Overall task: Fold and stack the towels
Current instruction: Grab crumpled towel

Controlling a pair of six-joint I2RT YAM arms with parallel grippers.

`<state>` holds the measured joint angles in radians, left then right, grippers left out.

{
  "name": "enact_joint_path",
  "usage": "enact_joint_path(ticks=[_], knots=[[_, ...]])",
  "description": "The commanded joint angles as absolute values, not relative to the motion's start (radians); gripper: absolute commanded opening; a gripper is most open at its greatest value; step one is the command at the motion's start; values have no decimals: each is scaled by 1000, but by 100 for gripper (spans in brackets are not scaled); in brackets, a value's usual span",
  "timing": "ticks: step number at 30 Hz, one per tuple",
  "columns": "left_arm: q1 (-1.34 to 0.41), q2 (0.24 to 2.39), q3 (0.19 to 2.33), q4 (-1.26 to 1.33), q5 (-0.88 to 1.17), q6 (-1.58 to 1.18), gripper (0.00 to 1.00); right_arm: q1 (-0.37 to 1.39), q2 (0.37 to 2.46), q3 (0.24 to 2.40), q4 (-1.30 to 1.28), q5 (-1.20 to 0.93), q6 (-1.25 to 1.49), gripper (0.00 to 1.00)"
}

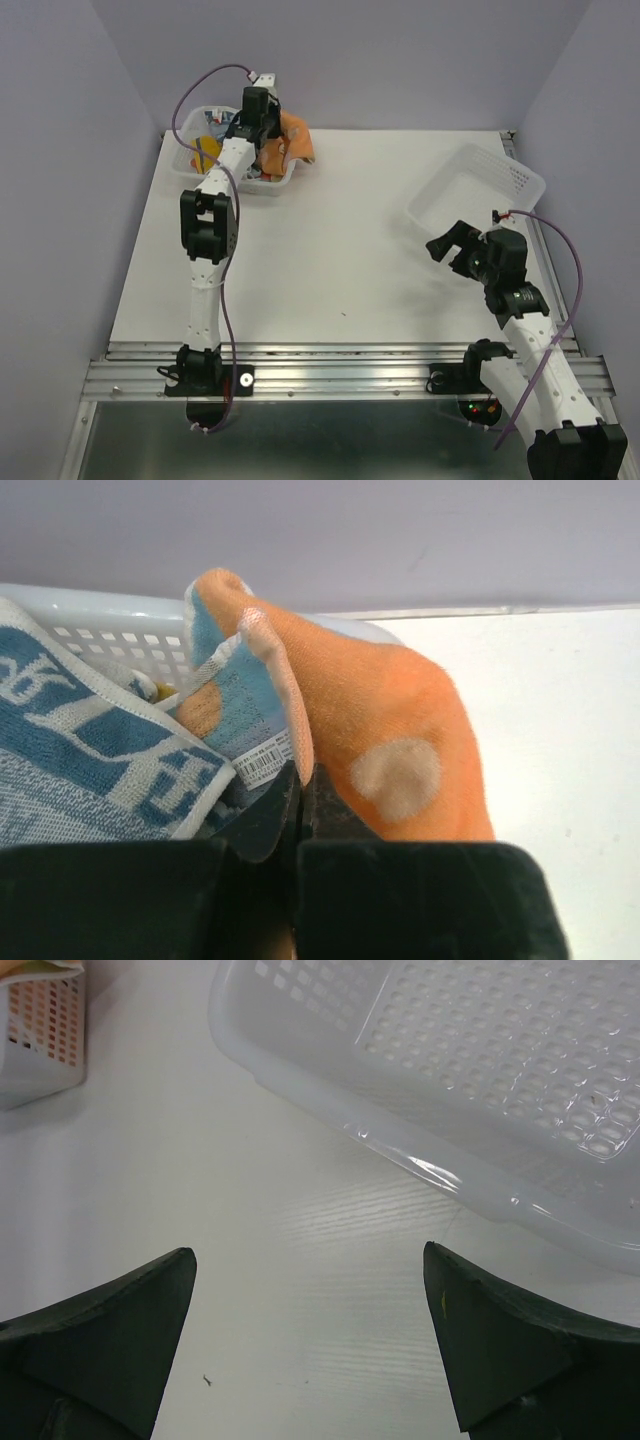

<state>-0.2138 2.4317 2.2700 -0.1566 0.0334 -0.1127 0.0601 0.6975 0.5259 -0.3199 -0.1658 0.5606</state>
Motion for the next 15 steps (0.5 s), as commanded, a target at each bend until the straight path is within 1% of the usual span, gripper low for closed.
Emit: enact_joint_path(ticks=[1,4,9,12,15], knots=[[-209,2182,2254,-97,144,-121,0,55,696,508,-259,-184,538,100],[-209,2116,2238,-101,192,-143,0,57,696,509,-261,-189,537,100],[-209,1941,2177,-124,268,-189,0,55,677,512,-273,-202,538,100],[-209,1831,2126,-121,374,-231,0,57,660,512,-275,-210,538,100],[-212,1732,2083,-83,541,-297,0,57,641,518,-282,-216,538,100]])
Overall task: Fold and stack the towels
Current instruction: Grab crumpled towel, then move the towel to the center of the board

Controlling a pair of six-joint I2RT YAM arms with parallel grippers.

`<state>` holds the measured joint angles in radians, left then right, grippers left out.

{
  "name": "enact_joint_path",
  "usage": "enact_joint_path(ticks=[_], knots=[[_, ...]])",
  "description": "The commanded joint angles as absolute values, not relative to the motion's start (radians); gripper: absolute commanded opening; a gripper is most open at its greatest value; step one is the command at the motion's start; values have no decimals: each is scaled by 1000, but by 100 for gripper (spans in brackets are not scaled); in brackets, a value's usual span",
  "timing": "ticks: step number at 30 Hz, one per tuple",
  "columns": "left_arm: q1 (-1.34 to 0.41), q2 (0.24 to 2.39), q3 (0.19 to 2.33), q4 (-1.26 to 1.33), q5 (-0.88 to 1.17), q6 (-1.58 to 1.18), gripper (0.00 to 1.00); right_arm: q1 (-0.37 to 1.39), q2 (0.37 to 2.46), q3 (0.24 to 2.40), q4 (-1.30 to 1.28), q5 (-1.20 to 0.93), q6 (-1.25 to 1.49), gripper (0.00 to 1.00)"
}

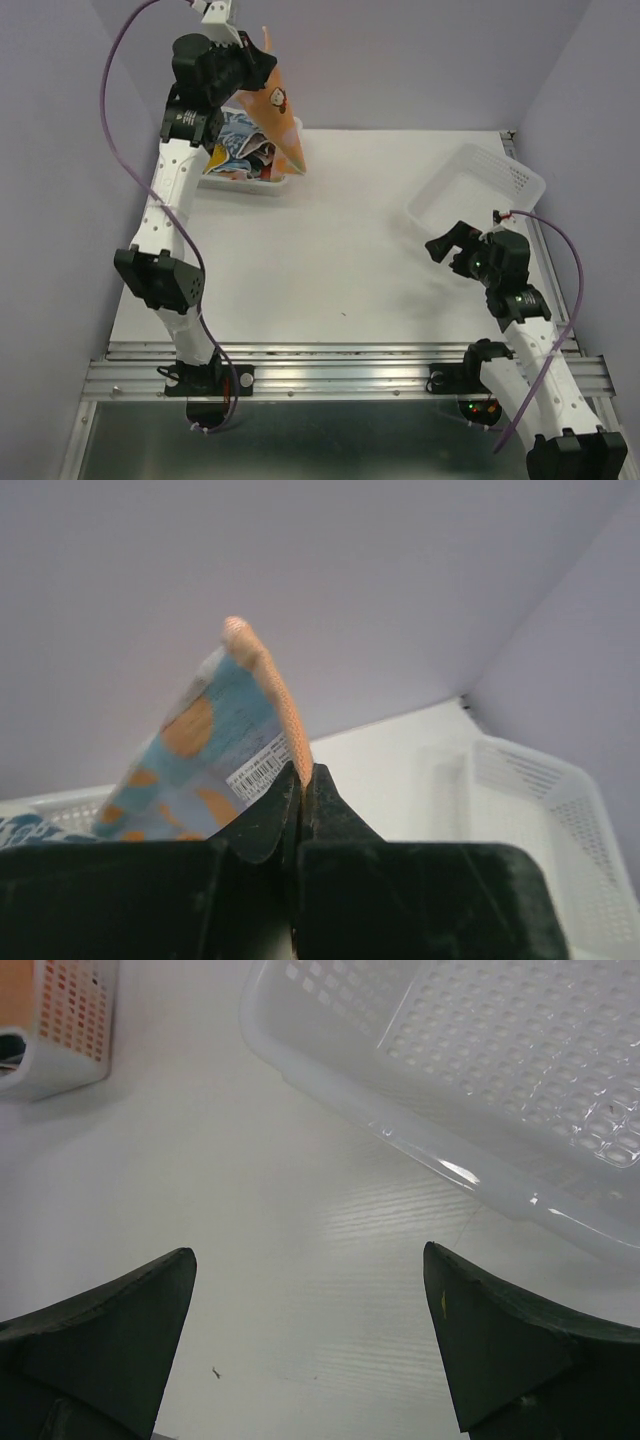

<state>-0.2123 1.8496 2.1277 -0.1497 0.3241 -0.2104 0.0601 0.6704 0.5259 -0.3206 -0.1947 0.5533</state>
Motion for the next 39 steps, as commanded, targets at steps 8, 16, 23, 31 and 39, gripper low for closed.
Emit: enact_joint_path(ticks=[8,16,23,31,39], knots=[[-382,1461,1896,43,669,-439,0,57,577,531,-301,-245,545,100],[-661,1305,1770,147,430,-571,0,57,514,537,-307,-302,557,100],[-733,1341,1773,135,250,-580,0,55,460,577,-362,-325,548,100],[-683,1151,1217,101,-225,-650,0,57,433,578,-367,-347,548,100],[-491,902,545,-71,-181,-960,49,58,532,580,-362,-529,497,100]])
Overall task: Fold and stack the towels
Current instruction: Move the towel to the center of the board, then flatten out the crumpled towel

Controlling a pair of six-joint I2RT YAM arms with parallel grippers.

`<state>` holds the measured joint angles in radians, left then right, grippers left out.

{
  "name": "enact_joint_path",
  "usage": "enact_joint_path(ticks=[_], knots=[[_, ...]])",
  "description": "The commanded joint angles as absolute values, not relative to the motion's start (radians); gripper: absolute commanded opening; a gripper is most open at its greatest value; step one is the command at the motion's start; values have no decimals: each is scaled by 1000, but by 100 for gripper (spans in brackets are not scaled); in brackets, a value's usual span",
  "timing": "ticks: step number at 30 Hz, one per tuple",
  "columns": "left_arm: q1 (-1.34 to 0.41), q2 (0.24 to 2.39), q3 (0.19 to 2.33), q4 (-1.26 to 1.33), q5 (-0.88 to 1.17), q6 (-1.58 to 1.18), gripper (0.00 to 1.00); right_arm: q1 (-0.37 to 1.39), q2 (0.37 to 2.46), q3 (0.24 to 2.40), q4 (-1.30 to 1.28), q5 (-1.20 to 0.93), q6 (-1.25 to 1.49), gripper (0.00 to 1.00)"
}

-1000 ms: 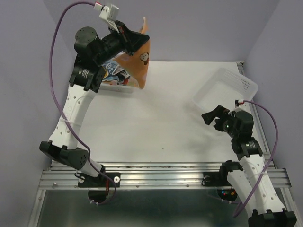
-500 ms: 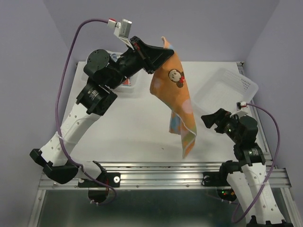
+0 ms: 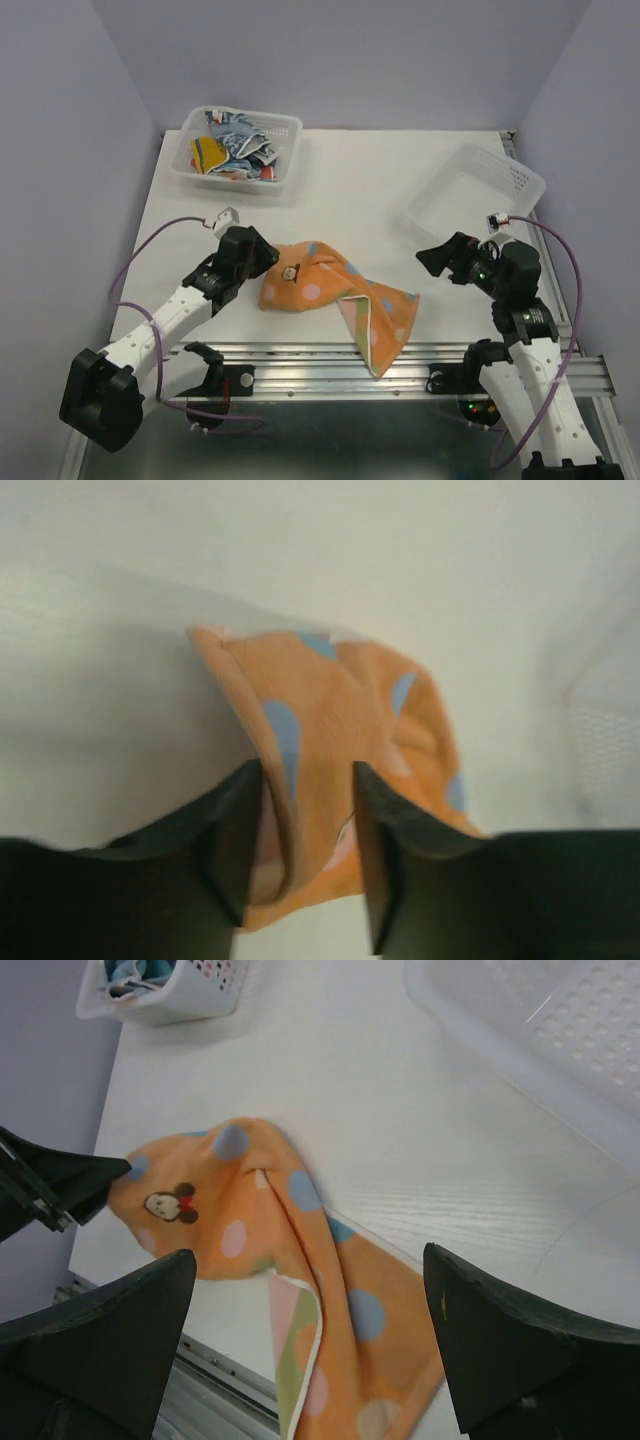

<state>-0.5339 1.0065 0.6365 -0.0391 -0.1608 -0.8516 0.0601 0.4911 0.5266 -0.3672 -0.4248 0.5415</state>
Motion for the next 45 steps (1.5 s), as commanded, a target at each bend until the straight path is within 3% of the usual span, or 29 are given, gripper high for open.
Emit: enact_joint_path(ticks=[1,2,3,7,11,16,23,27,36,40,45], knots=[[-488,893,535,-109,-161,-963,65,57,551,577,-359,-537,497,100],[-488,885,537,-127,-161,-962,95,57,560,574,-354,-560,497,100],[-488,871,549,-138,-160,-953,99,60,571,575,-354,-566,497,100],[-488,861,607,-199,-266,-936,99,107,612,571,-359,-549,497,100],[-486,885,655,-242,-365,-919,99,248,702,563,-339,-404,512,100],[-468,934,765,-374,-563,-937,99,627,877,629,-308,-89,555,100],[-430,924,704,-258,-490,-862,99,879,1077,629,-333,29,640,100],[-422,930,673,-213,-440,-842,99,888,1198,633,-308,46,672,100],[-414,931,620,-192,-405,-854,99,839,1514,871,-322,242,588,100],[-413,904,592,-186,-397,-856,99,769,1614,923,-217,288,336,100],[-411,867,557,-189,-384,-861,99,666,1733,1052,-69,52,10,100]])
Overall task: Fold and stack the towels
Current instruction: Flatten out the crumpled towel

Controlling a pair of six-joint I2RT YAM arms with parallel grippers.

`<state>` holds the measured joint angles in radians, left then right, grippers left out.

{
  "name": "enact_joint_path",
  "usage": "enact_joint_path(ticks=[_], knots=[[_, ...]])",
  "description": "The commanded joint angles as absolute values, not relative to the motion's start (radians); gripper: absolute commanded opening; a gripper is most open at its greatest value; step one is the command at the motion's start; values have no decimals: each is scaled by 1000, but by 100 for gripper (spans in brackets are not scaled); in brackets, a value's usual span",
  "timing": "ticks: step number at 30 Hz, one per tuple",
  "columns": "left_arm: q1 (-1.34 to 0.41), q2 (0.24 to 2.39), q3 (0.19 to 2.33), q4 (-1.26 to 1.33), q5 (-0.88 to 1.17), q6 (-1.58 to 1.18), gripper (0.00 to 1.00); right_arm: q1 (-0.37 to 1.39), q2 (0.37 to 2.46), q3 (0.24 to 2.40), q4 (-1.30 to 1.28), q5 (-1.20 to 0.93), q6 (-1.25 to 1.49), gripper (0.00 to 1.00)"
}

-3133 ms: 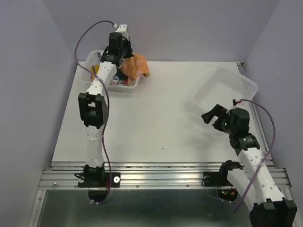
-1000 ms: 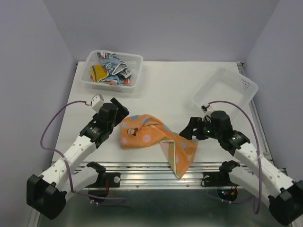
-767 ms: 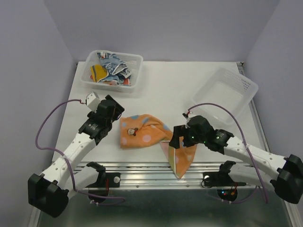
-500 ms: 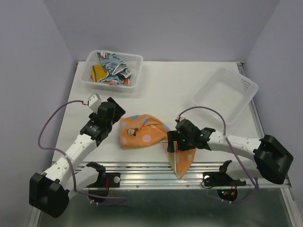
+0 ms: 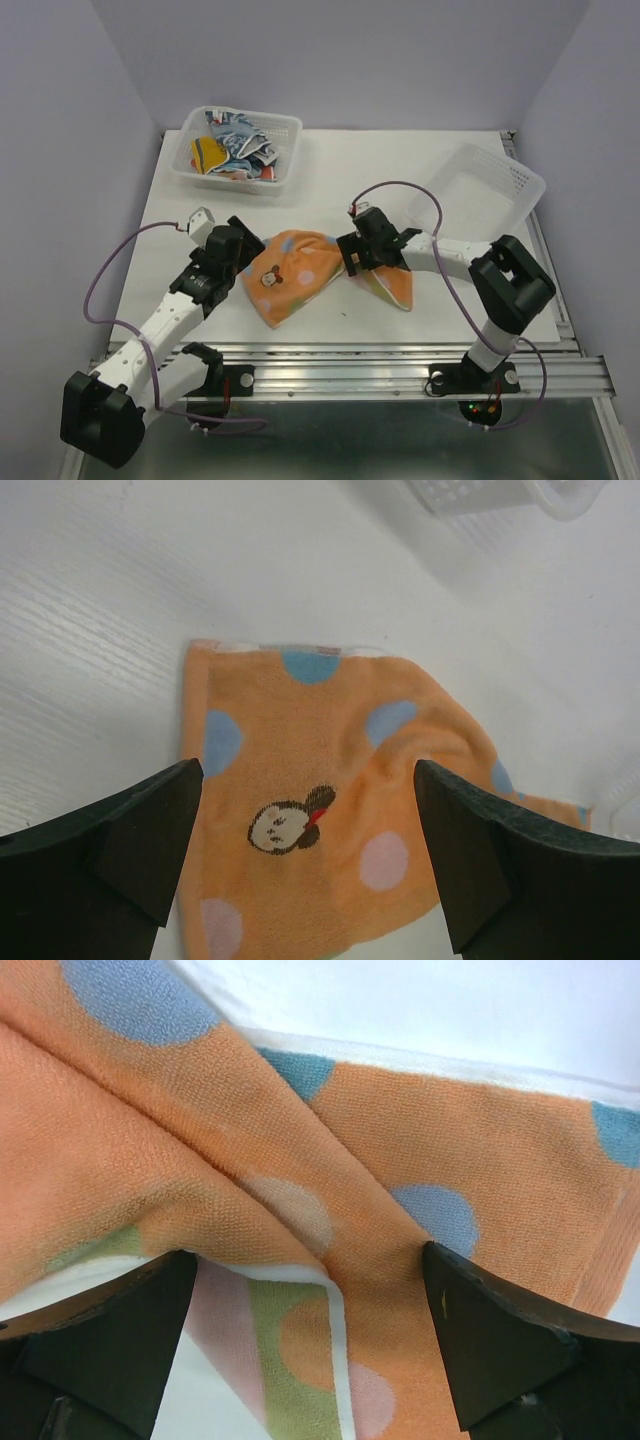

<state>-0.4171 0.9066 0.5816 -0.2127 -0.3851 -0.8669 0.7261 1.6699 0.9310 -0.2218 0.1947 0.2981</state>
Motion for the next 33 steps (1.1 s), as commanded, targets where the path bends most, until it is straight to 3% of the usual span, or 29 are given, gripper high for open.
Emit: enact_joint_path(ticks=[1,7,10,18,22,23,26,30,33], knots=[[-411,862,552,-189,-374,-864,99,652,1799,1127,-72,16,-90,100],[-408,824,508,-212,-350,-880,99,575,2098,1460,-247,-58,-256,100],[-410,810,499,-229,-345,-888,99,555,2144,1512,-250,-38,-290,100],[-407,749,469,-279,-376,-907,99,548,1971,1508,-233,144,-253,100],[-405,747,471,-317,-432,-923,99,574,1844,1513,-339,193,38,100],[-403,750,477,-334,-461,-942,99,619,1725,1380,-296,225,99,100],[-402,749,485,-330,-459,-931,99,818,1642,1274,-250,398,169,100],[-400,736,503,-331,-462,-936,99,960,1654,1256,-380,518,534,100],[-399,713,503,-324,-454,-933,99,1093,1722,1293,-451,665,657,100]])
